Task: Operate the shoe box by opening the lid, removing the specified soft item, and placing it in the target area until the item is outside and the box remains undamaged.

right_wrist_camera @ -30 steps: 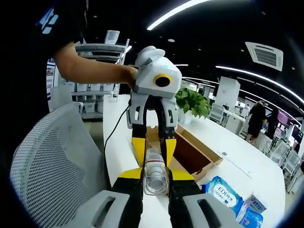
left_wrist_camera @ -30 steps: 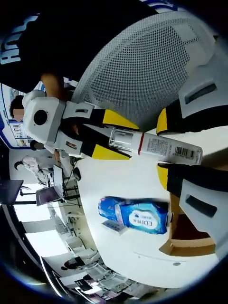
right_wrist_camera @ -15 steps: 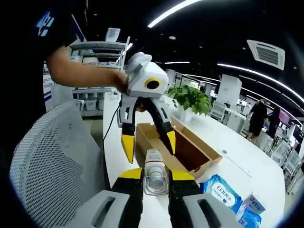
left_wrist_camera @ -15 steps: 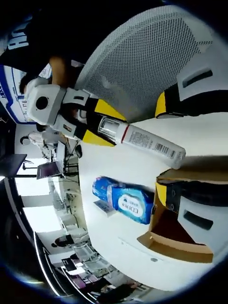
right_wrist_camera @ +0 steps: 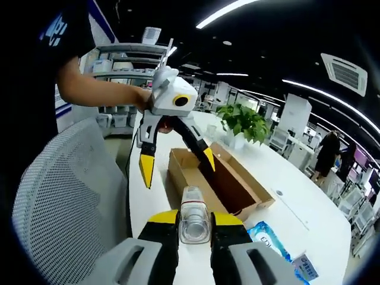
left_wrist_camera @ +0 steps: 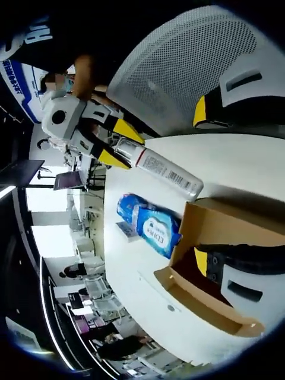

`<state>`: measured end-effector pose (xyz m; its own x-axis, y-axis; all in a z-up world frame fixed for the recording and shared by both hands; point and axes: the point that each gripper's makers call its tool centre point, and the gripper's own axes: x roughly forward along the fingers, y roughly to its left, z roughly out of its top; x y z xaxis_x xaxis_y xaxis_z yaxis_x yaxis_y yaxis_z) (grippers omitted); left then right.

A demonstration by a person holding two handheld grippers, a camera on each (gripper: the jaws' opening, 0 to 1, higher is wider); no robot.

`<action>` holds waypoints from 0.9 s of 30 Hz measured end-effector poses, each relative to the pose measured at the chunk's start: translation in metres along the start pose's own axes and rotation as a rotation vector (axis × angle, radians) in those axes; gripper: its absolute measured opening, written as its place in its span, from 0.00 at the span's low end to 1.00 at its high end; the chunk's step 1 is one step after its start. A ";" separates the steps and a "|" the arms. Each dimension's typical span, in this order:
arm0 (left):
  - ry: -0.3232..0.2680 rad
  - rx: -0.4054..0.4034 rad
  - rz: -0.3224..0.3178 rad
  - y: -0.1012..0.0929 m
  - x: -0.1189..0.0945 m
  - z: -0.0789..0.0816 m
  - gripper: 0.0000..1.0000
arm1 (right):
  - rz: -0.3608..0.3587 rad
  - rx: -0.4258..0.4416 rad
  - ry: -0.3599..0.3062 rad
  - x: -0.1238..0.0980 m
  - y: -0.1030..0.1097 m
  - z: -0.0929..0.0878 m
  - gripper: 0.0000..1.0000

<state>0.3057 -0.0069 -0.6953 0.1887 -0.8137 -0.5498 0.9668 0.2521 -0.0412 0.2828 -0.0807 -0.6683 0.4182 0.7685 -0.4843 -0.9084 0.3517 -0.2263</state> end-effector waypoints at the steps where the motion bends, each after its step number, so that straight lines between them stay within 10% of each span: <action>1: -0.008 -0.008 0.012 0.001 -0.002 0.000 0.87 | 0.003 -0.021 0.014 -0.001 -0.003 -0.001 0.15; 27: -0.075 -0.167 0.240 0.005 -0.048 -0.029 1.00 | 0.078 -0.279 0.267 -0.018 -0.101 -0.020 0.15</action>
<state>0.2963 0.0484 -0.6929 0.4266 -0.7553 -0.4975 0.8525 0.5195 -0.0577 0.3674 -0.1410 -0.6540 0.3678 0.6079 -0.7036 -0.9169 0.1111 -0.3834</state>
